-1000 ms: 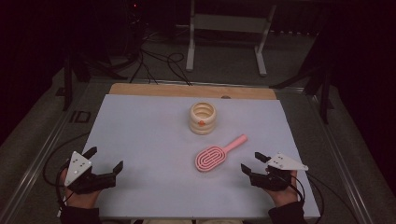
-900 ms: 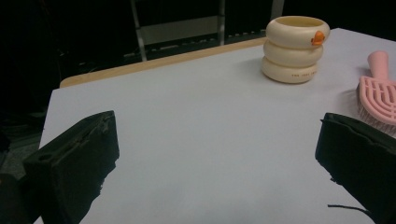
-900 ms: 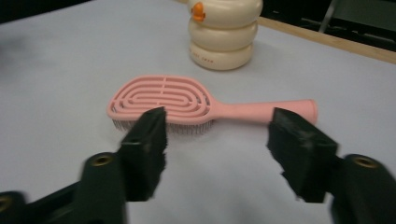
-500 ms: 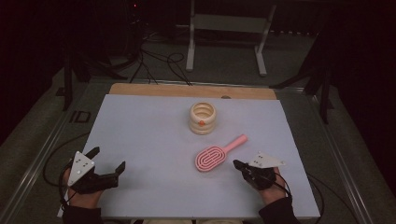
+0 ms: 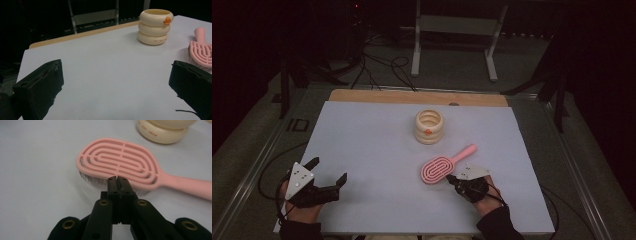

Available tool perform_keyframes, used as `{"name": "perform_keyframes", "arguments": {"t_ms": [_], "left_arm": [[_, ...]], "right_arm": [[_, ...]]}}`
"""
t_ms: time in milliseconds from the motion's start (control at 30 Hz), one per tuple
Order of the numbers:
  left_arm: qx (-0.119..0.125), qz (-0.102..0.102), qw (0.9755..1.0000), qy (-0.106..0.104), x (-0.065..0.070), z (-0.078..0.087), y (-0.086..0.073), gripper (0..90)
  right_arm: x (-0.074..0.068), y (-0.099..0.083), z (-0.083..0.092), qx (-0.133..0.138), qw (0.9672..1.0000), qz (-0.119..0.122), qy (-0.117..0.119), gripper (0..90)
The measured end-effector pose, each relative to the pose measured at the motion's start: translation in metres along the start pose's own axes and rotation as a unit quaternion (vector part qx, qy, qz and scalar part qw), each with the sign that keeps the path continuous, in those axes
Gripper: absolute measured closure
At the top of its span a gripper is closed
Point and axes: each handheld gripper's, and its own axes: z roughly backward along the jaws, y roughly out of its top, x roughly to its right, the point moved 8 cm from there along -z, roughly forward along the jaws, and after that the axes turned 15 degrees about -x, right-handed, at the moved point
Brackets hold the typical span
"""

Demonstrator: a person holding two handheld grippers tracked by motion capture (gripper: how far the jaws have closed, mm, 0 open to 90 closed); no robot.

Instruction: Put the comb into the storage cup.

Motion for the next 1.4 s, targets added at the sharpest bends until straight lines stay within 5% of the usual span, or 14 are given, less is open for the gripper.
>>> {"name": "perform_keyframes", "arguments": {"t_ms": [567,900,1400], "left_arm": [[-0.006,-0.003,1.0000,0.002,0.001,-0.002,-0.001,0.5],[-0.006,-0.003,1.0000,0.004,0.000,-0.002,-0.002,0.6],[-0.007,-0.005,1.0000,0.003,0.001,-0.004,-0.002,0.6]], "right_arm": [[-0.008,0.027,-0.024,-0.025,0.9991,0.031,-0.012,89.6],[0.002,0.052,-0.039,-0.033,0.9990,0.018,-0.022,89.7],[0.015,0.059,-0.048,-0.028,0.9990,-0.015,-0.031,89.6]]}}
